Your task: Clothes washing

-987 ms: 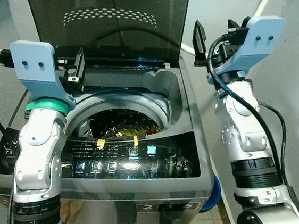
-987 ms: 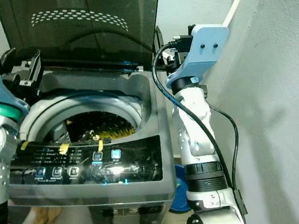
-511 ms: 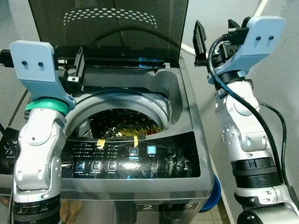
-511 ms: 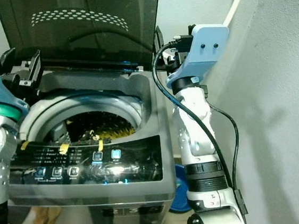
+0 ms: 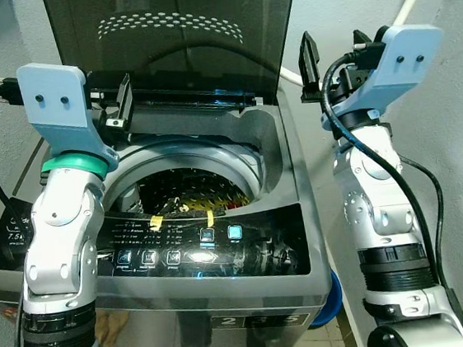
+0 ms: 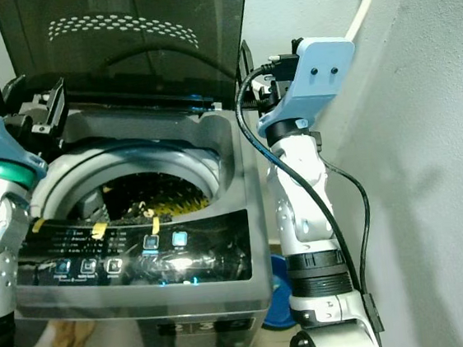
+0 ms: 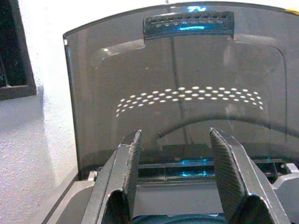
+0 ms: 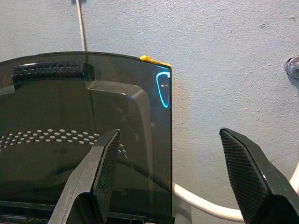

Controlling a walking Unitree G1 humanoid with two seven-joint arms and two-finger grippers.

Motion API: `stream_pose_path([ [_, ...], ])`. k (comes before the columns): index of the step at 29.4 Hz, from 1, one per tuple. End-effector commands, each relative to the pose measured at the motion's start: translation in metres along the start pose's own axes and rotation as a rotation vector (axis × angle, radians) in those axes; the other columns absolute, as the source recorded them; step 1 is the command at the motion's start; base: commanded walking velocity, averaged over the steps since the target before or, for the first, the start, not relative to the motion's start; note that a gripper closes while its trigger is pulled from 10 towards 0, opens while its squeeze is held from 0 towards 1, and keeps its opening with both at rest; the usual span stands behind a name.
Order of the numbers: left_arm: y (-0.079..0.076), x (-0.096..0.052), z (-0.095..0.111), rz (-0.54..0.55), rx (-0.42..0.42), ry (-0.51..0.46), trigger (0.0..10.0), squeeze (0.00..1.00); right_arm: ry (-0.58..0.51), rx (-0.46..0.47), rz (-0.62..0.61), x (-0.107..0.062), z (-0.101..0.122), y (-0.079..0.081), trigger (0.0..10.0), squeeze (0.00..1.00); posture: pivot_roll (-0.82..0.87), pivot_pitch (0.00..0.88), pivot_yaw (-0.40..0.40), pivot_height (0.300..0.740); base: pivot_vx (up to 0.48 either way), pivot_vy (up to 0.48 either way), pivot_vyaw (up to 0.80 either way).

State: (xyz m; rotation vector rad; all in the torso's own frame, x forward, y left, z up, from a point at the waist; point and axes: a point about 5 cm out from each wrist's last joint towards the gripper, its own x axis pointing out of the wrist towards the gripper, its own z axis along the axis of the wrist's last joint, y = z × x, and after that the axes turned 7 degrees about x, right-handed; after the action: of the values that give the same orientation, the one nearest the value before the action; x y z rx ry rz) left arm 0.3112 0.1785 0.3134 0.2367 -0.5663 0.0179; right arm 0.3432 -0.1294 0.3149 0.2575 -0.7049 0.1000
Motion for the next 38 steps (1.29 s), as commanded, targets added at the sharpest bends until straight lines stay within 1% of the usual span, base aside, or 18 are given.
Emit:
stream_pose_path([
  [1,-0.0026,-0.0015,-0.0004,-0.014,0.005,0.007,10.0,0.0,0.008,0.002,-0.013,-0.0032,-0.0018,-0.0035,10.0,0.0,0.15,0.003,-0.025,0.74,0.0,0.0,0.0],
  [11,-0.0023,-0.0006,0.0001,-0.006,0.001,0.001,10.0,0.0,0.004,0.001,-0.004,-0.001,-0.0009,-0.0025,10.0,0.0,0.14,0.0,-0.031,0.74,0.0,0.0,0.0],
  [27,-0.0053,0.0004,0.0004,-0.006,-0.009,-0.005,10.0,0.0,0.0,-0.01,-0.005,-0.0002,0.0014,-0.0055,10.0,0.0,0.13,0.0,-0.033,0.74,0.0,0.0,0.0],
  [38,-0.0059,-0.0006,0.0,-0.002,-0.012,-0.006,10.0,0.0,0.003,-0.011,0.01,0.0011,0.0011,-0.0034,10.0,0.0,0.13,0.0,-0.043,0.74,0.0,0.0,0.0],
])
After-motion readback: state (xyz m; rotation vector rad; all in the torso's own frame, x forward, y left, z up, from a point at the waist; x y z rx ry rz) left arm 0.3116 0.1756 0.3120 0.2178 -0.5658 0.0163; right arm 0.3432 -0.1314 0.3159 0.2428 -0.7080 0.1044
